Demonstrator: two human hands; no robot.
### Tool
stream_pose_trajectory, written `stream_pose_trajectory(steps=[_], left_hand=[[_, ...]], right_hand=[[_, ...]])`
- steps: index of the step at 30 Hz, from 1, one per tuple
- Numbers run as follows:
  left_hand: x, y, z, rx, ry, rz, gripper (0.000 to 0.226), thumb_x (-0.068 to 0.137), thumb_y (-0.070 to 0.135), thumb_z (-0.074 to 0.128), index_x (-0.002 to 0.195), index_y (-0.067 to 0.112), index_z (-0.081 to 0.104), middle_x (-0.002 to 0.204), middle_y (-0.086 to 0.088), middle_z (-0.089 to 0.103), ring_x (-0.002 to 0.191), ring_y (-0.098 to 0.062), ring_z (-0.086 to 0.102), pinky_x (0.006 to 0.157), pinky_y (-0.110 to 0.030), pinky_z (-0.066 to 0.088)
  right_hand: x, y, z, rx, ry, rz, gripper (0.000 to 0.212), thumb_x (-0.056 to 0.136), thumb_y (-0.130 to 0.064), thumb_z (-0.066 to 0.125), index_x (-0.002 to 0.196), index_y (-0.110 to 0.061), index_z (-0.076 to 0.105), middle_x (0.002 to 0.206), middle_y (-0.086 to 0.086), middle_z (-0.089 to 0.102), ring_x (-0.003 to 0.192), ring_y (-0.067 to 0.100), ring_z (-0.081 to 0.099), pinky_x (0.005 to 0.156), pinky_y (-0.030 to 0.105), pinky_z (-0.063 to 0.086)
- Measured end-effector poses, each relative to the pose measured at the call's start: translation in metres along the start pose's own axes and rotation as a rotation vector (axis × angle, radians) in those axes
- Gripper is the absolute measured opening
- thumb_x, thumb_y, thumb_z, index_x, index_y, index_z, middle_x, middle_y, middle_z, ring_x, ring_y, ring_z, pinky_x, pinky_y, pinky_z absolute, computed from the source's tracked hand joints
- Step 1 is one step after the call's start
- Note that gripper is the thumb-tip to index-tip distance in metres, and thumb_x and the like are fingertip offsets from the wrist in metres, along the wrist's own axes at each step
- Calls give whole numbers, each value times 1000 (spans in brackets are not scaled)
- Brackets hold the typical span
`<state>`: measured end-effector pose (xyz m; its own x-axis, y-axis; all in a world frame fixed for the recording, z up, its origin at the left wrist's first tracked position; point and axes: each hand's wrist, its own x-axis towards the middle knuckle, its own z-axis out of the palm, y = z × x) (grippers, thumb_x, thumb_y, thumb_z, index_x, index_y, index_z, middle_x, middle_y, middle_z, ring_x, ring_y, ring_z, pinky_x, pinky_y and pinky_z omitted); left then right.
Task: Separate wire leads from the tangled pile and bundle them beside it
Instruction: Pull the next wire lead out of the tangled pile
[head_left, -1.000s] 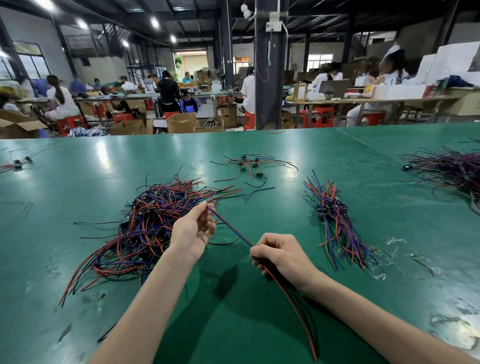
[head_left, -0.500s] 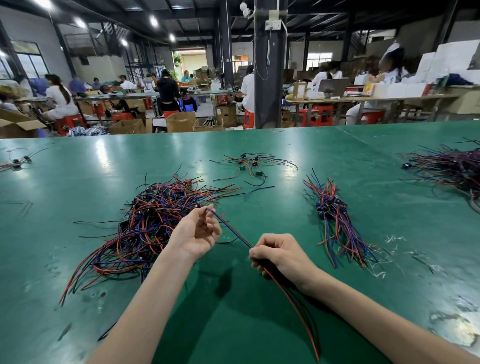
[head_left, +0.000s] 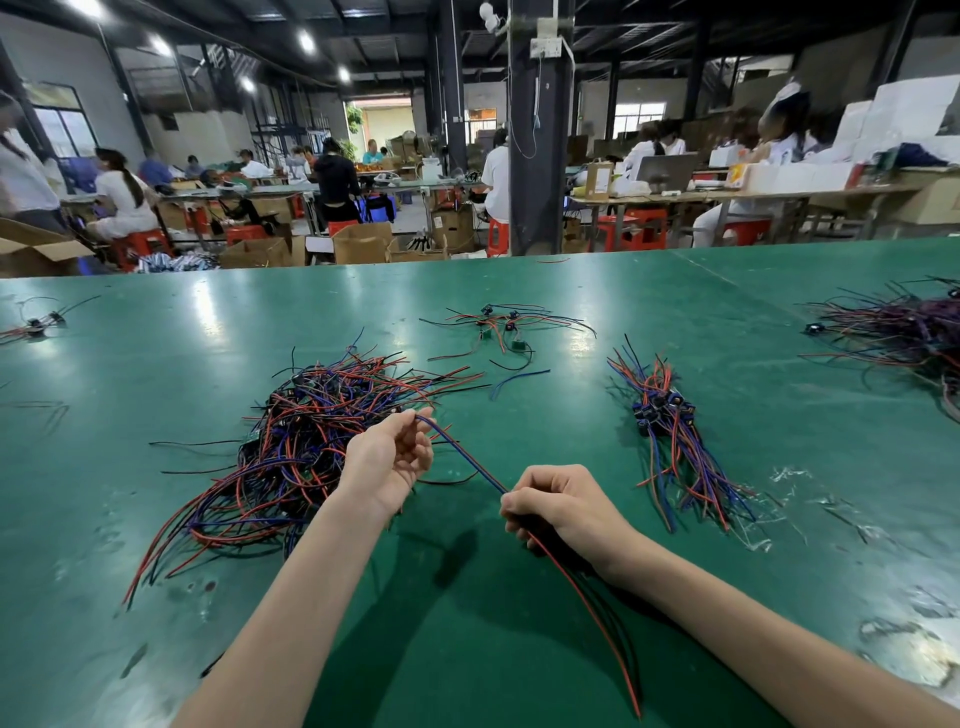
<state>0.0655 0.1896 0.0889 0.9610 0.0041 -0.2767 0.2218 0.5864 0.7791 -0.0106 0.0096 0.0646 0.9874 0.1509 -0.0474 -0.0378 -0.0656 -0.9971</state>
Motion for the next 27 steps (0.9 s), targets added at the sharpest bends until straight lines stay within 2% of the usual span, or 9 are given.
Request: stream_pose_trajectory(steps=[5,16,20,23,25,27], left_hand=[[-2,-1,1,141,42,87,26,97,7,46,81,-1,64,46,1,58,41,-5,46,39,-14,40],[1,-6,0,249,132,242,22,91,13,60,72,4,69,51,5,61,43,-3,50,40,-13,42],[-2,-5,2,201,32,194,20,87,26,66,79,9,70,66,4,68,50,-3,56,45,-15,46],[-5,-8,4,253,2,137,32,84,39,67,94,9,68,82,3,69,64,-7,60,53,-17,51],[-9,-15,10,318,-36,104,31,86,35,66,98,7,65,88,0,67,69,-10,58,55,-18,51],[-16,-27,16,432,-134,67,22,88,27,64,93,6,64,87,-3,68,67,-10,57,56,-17,50]], right_hand=[[0,0,-1,-1,-7,1,30,83,-5,64,55,-16,61,58,9,62,48,17,52,47,21,43],[1,0,-1,6,-10,5,27,81,-7,66,56,-16,62,59,9,63,47,16,53,46,21,42],[4,-1,-4,34,10,16,29,82,-7,65,54,-16,63,58,8,63,46,15,52,45,20,41],[7,-5,-10,62,67,-48,26,83,-6,64,59,-13,64,60,8,65,50,14,57,49,21,46],[10,-8,-14,98,142,-93,23,84,-5,64,61,-11,64,61,6,67,56,13,60,55,18,47],[14,-10,-20,145,217,-103,22,84,-8,65,62,-12,65,62,3,66,60,11,59,59,18,44]])
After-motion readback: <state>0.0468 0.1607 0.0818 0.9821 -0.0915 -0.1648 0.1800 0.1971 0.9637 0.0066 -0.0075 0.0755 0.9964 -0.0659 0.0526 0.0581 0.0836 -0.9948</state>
